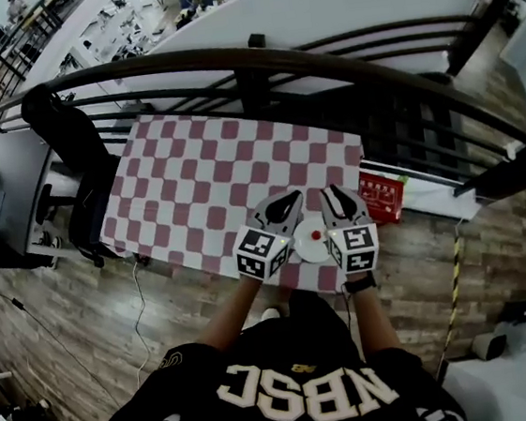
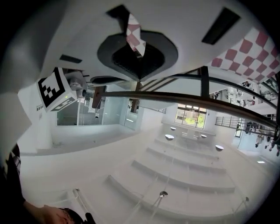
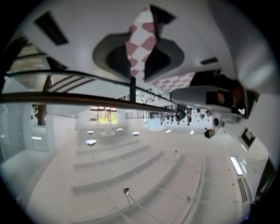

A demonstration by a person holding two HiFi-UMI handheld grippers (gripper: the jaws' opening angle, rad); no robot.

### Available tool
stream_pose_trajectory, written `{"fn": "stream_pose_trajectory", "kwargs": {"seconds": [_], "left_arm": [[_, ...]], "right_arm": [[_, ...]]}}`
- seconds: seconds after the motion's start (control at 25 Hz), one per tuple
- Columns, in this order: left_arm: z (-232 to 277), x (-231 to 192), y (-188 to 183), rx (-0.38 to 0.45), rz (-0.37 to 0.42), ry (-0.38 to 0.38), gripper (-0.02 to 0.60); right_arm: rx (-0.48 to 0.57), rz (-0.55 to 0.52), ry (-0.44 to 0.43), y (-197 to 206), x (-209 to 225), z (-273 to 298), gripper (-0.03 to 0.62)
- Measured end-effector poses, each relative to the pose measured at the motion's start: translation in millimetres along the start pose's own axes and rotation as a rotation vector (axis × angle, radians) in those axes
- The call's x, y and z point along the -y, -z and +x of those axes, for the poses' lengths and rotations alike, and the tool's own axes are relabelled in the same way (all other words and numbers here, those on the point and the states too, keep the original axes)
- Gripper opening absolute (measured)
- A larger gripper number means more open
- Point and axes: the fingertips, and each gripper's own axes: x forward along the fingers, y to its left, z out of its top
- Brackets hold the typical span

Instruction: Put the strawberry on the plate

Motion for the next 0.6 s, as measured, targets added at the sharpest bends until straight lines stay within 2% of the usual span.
{"fn": "stream_pose_trajectory", "kwargs": {"seconds": [0.12,0.24,0.4,0.6], "left_arm": [[-10.1,2.3,-30.0,0.065,0.035,-0.018,0.012],[-19.0,10.4,-65.9,0.146,0.080,-0.044,0.012],[-21.2,21.8,-94.7,0.218,0.121,-0.052,0.012],[-19.2,27.3,-91.8,0.220,0.149,-0.056,0.012]], "right_arm": [[0.111,0.027,0.090,-32.9,5.5,-26.8,0.046],[0.235,0.069,0.169,-69.4,14.0,-56.8,0.030],[0.303,0.044,0.183,-100.0,15.4,-76.8,0.020],[0.309,0.027,0.173,-100.9,8.7,-81.8,0.018]]}}
